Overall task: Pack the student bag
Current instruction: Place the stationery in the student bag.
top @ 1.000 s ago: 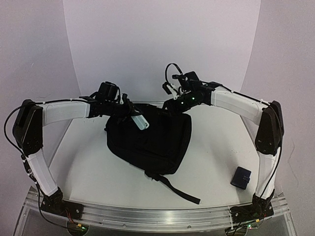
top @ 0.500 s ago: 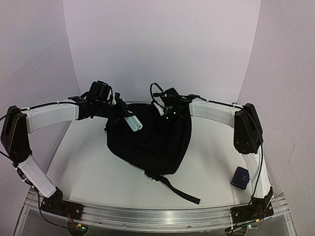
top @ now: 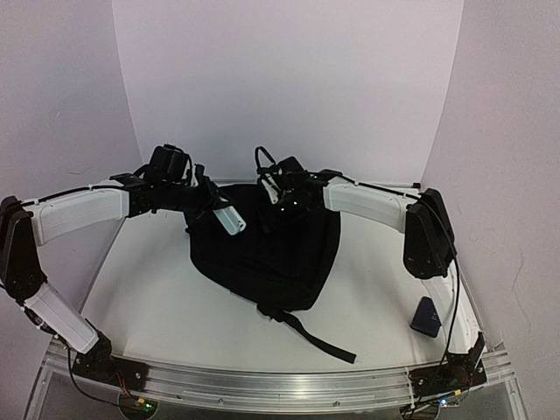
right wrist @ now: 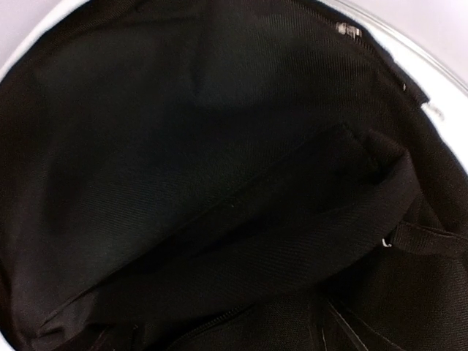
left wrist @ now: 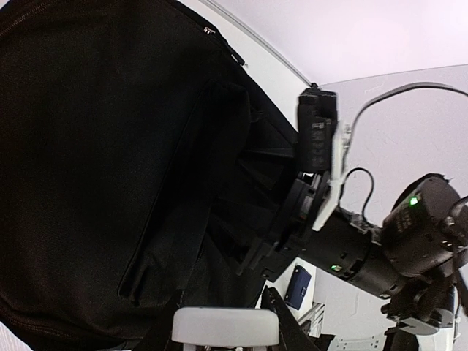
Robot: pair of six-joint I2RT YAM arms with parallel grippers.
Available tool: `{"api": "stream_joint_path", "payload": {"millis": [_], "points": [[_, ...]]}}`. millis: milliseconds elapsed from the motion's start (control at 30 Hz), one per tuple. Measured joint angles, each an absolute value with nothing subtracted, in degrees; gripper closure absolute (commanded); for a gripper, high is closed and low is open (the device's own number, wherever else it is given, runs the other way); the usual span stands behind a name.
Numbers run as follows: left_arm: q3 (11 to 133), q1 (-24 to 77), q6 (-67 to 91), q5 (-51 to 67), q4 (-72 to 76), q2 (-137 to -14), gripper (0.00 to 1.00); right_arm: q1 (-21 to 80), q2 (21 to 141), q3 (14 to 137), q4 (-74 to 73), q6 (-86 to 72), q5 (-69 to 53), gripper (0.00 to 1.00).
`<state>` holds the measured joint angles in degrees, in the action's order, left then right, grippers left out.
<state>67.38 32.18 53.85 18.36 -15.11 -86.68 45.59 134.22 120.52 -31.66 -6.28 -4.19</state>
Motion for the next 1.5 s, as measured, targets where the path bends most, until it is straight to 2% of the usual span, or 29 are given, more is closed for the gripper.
{"api": "stream_joint_path", "payload": {"millis": [167,233,400,433,467,733,1067,1267,1500], "points": [[67.5,32.3,52.7,18.0,-16.2,-86.5,1.00,46.1,134.5,118.2,-30.8,-7.3,0.5,0.35],[67.9,32.3,51.8,17.8,-17.6,-86.6,1.00,46.2,133.9,116.0,-29.7,-8.1,2.4,0.43],[70.2,32.3,49.9,17.7,-18.6,-87.8,1.00,46.6,130.2,110.4,-29.1,-9.5,3.9,0.90],[70.7,32.3,49.5,17.8,-18.6,-88.3,1.00,46.5,129.4,109.0,-29.0,-9.6,3.8,0.97],[71.3,32.3,49.3,17.9,-18.6,-88.9,1.00,46.4,128.6,107.7,-28.9,-9.9,3.7,1.00],[75.6,32.8,47.9,20.6,-17.2,-95.5,1.00,40.8,124.7,105.2,-30.9,-10.5,-5.3,1.00],[83.3,33.6,49.6,23.2,-6.7,-106.5,1.00,35.8,122.9,106.1,-31.9,-13.6,-20.2,1.00],[90.5,34.0,51.2,23.4,-0.2,-115.5,1.00,35.5,121.0,106.1,-31.9,-16.7,-21.2,1.00],[90.8,35.8,53.0,24.1,3.1,-121.7,0.99,34.6,119.7,105.7,-32.2,-20.0,-23.5,1.00]]}}
